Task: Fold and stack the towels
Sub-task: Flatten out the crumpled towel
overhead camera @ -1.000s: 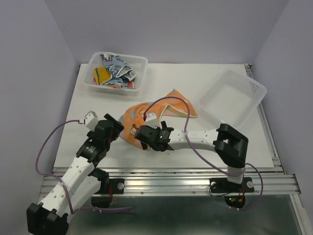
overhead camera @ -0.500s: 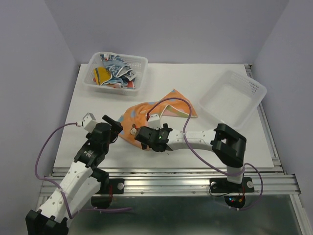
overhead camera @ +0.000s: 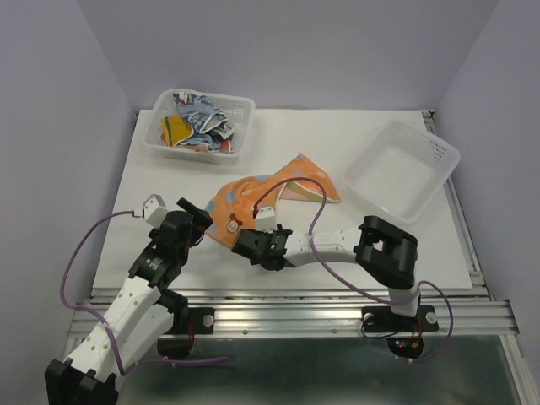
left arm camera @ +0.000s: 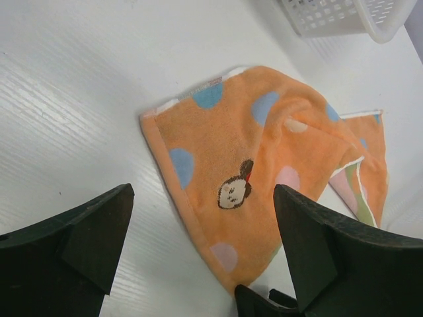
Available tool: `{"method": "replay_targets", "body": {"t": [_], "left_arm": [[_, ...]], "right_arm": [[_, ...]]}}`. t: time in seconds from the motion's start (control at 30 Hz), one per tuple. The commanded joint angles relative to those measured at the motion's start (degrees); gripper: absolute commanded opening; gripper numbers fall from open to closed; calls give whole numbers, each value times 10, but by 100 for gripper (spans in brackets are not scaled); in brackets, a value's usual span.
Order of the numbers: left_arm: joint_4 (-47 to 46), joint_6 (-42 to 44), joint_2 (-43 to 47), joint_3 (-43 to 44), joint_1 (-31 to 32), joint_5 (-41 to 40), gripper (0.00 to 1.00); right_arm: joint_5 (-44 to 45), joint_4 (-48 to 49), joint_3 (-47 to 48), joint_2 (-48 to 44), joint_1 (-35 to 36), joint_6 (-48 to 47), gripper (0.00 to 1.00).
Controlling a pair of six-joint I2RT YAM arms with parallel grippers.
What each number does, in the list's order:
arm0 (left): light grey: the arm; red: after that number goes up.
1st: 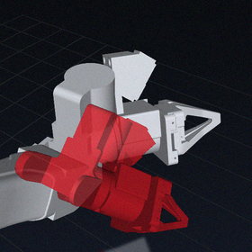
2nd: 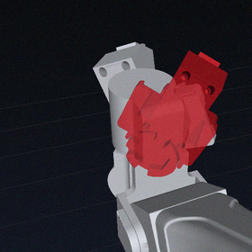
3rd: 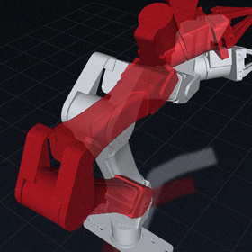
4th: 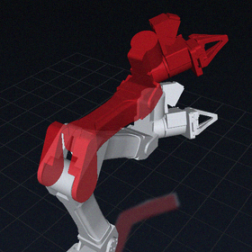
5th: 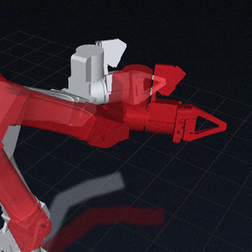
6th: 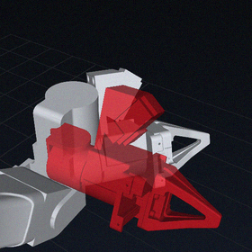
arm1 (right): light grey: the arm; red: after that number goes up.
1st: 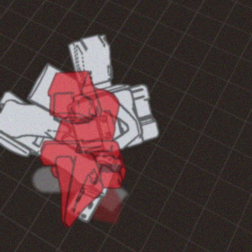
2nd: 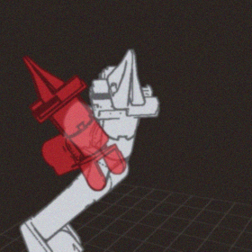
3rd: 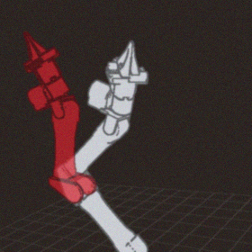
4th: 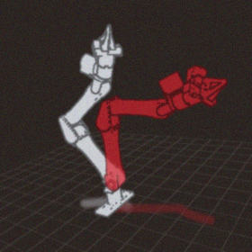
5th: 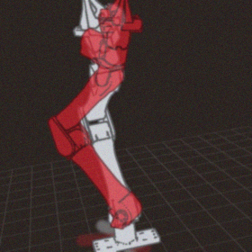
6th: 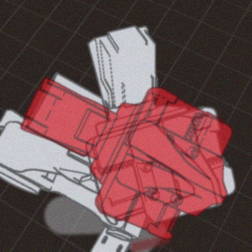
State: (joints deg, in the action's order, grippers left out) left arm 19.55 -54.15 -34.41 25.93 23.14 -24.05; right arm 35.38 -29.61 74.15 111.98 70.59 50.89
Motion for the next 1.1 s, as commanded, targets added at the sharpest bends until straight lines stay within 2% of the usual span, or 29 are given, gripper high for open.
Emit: {"method": "replay_targets", "body": {"t": [0.0,0.03,0.07,0.17,0.33,0.5,0.57,0.67,0.73,0.8,0.83,0.87,1.07], "left_arm": [[-5,-3,2,-5,-3,-16,99],[-7,-3,1,-6,-3,-14,99],[-7,-1,0,-6,-3,-11,99],[-28,18,-7,-11,-3,22,99],[-90,58,-42,-25,-3,155,99],[-111,83,-95,-33,-2,223,99],[-114,84,-129,-32,-1,234,99],[-127,95,-171,-33,6,293,99],[-129,92,-188,-37,16,304,99],[-130,88,-196,-45,23,303,99],[-130,87,-201,-46,26,306,99],[-127,92,-208,-43,30,309,99],[-96,78,-220,-30,33,270,92]], "right_arm": [[15,-9,-72,-38,3,43,58],[15,-12,-102,-55,3,51,49],[15,-12,-103,-64,3,59,47],[18,-15,-174,-98,2,89,45],[-7,18,-256,-149,-27,105,42],[-103,129,-341,-207,-89,60,34],[-110,148,-356,-233,-106,47,29],[-105,145,-357,-249,-116,28,24],[-100,142,-356,-255,-120,21,17],[-98,144,-357,-257,-122,14,15],[-97,144,-357,-258,-123,13,4],[-96,145,-357,-259,-125,11,1],[-97,148,-357,-260,-128,6,1]]}}
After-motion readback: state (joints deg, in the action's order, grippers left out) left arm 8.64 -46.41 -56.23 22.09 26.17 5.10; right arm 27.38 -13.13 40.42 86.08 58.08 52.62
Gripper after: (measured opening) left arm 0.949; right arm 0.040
